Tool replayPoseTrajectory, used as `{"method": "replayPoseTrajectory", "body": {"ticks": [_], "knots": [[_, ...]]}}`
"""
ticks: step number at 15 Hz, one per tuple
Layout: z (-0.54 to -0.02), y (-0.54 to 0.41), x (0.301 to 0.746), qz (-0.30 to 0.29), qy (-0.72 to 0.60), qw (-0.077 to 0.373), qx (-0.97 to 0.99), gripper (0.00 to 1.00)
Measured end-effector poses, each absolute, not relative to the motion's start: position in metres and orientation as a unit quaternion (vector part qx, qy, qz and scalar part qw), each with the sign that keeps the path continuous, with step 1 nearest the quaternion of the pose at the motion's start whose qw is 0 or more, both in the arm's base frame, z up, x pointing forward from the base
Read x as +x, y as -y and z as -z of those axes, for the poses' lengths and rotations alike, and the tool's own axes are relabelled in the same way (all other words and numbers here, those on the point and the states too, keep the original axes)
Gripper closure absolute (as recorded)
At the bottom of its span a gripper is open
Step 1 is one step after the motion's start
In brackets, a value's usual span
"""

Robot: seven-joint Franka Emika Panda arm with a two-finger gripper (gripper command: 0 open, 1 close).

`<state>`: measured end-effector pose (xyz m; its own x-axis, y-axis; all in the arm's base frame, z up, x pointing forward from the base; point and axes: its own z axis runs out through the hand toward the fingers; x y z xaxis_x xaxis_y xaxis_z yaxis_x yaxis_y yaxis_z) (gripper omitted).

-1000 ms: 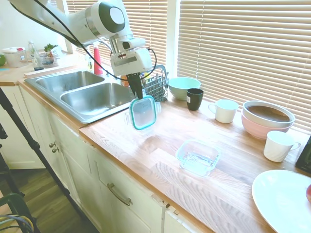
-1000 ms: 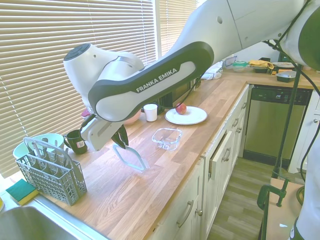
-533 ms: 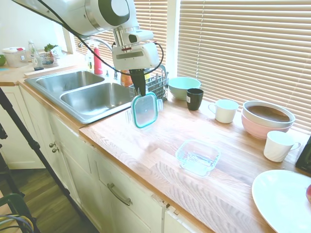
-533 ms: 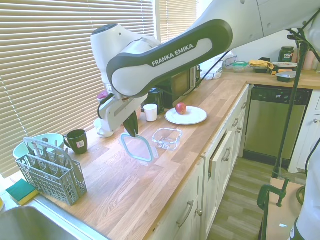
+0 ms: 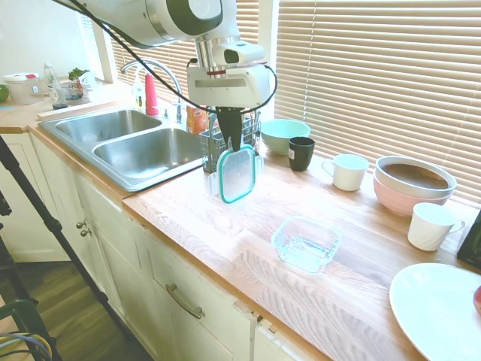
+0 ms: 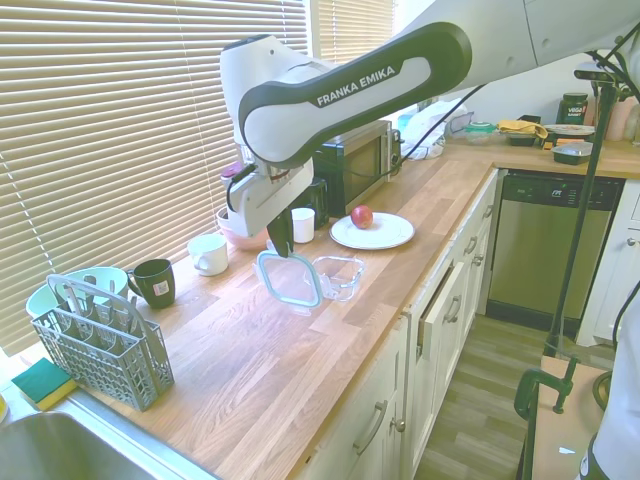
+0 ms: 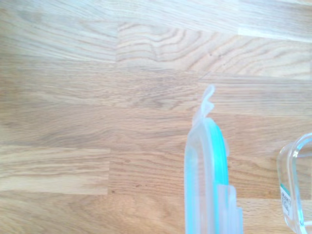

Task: Cover the lid of the food container

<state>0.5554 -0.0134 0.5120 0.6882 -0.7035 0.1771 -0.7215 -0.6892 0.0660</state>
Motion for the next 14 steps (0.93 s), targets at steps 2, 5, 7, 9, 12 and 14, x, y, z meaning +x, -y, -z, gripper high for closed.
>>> {"method": "replayPoseTrajectory", "body": {"ticks": [2, 5, 7, 9, 12, 14], "knots": [[-0.512, 0.018, 0.555, -0.067, 0.39, 0.063, 0.916, 1.0], [-0.511, 0.023, 0.555, -0.065, 0.39, 0.063, 0.916, 1.0], [-0.511, 0.024, 0.555, -0.065, 0.391, 0.062, 0.916, 1.0], [-0.51, 0.028, 0.554, -0.063, 0.393, 0.06, 0.915, 1.0], [-0.507, 0.051, 0.551, -0.063, 0.391, 0.057, 0.917, 1.0], [-0.51, 0.072, 0.547, -0.063, 0.392, 0.053, 0.916, 1.0]]}}
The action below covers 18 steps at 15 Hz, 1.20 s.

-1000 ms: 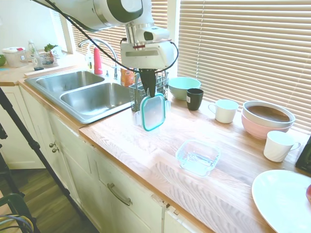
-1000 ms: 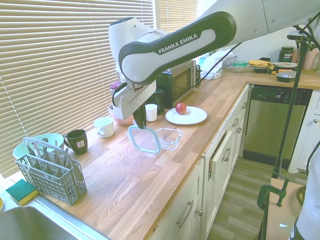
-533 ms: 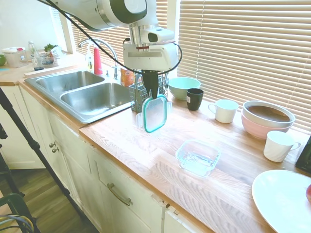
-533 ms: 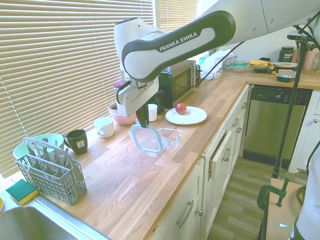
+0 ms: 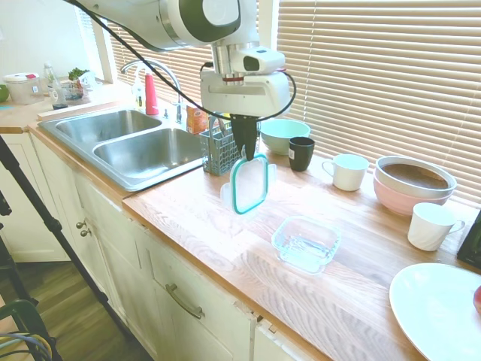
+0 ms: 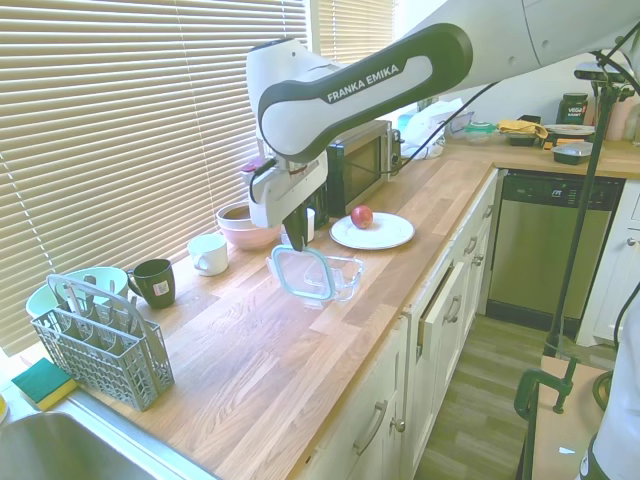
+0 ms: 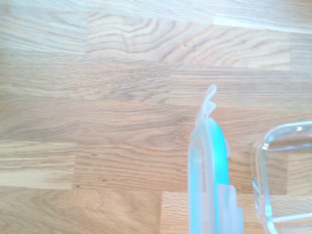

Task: Cover the lid of the food container

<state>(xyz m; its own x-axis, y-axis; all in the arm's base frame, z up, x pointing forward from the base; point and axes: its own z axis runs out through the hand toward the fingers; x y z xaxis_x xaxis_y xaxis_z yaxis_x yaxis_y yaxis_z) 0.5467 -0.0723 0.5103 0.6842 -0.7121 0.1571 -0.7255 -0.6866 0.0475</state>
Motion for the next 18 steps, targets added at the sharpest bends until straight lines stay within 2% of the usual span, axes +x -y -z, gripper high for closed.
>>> {"method": "replayPoseTrajectory", "body": {"ticks": [18], "knots": [[-0.511, 0.149, 0.532, -0.055, 0.365, 0.022, 0.929, 1.0]]}}
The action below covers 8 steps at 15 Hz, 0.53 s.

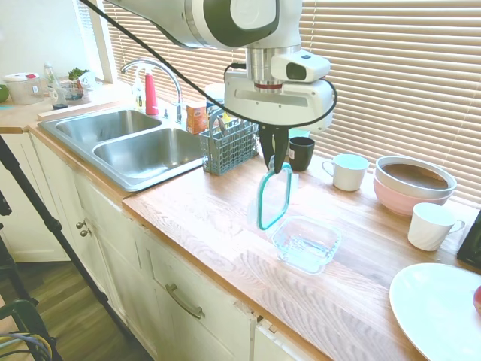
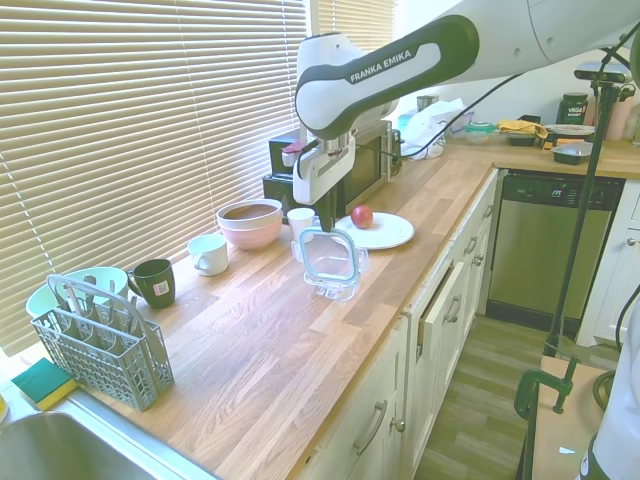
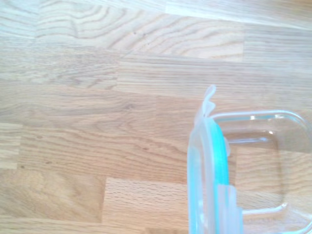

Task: Cover the lid of the food container

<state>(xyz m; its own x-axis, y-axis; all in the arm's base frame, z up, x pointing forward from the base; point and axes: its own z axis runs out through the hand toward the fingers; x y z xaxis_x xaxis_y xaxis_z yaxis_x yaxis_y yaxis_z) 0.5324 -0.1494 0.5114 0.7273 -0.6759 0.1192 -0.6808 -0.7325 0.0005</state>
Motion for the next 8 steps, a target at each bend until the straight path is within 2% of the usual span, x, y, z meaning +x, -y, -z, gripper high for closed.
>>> {"method": "replayPoseTrajectory", "body": {"ticks": [8], "knots": [[-0.5109, 0.1454, 0.5407, -0.062, 0.357, 0.018, 0.932, 1.0]]}}
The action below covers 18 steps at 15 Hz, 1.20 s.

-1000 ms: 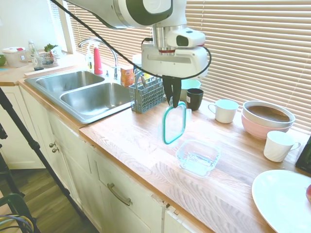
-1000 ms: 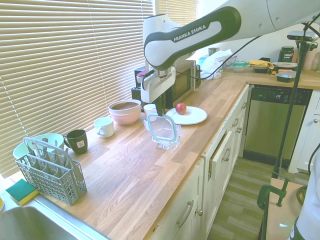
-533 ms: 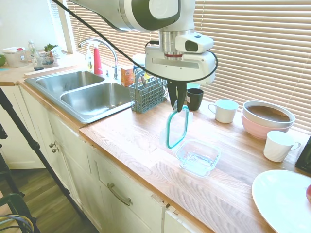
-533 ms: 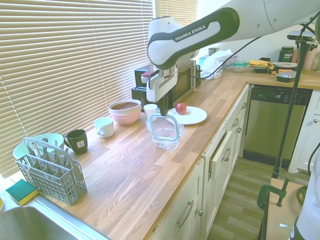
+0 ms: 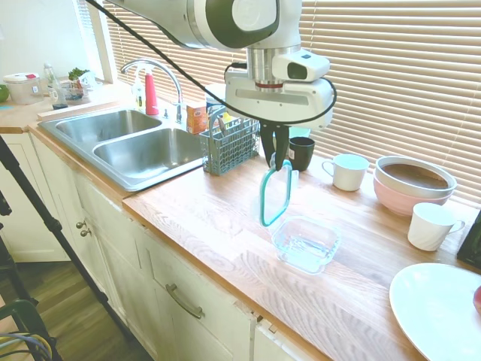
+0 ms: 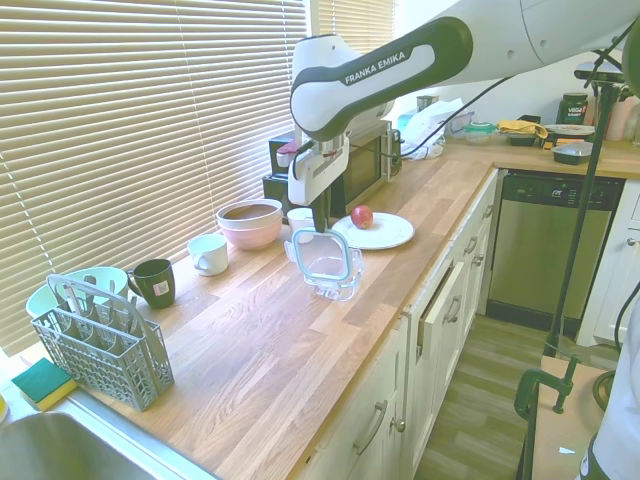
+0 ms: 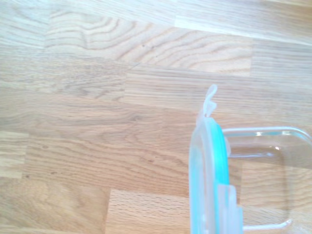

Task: Cover the lid of the food container

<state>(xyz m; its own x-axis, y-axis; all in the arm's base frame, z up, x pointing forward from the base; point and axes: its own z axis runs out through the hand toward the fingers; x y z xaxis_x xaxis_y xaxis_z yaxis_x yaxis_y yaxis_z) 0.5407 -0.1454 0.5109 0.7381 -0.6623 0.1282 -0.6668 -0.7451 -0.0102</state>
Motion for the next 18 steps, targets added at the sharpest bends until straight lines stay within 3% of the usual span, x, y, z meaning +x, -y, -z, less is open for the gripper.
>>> {"method": "replayPoseTrajectory", "body": {"ticks": [18], "knots": [[-0.516, 0.191, 0.536, -0.071, 0.365, -0.01, 0.928, 1.0]]}}
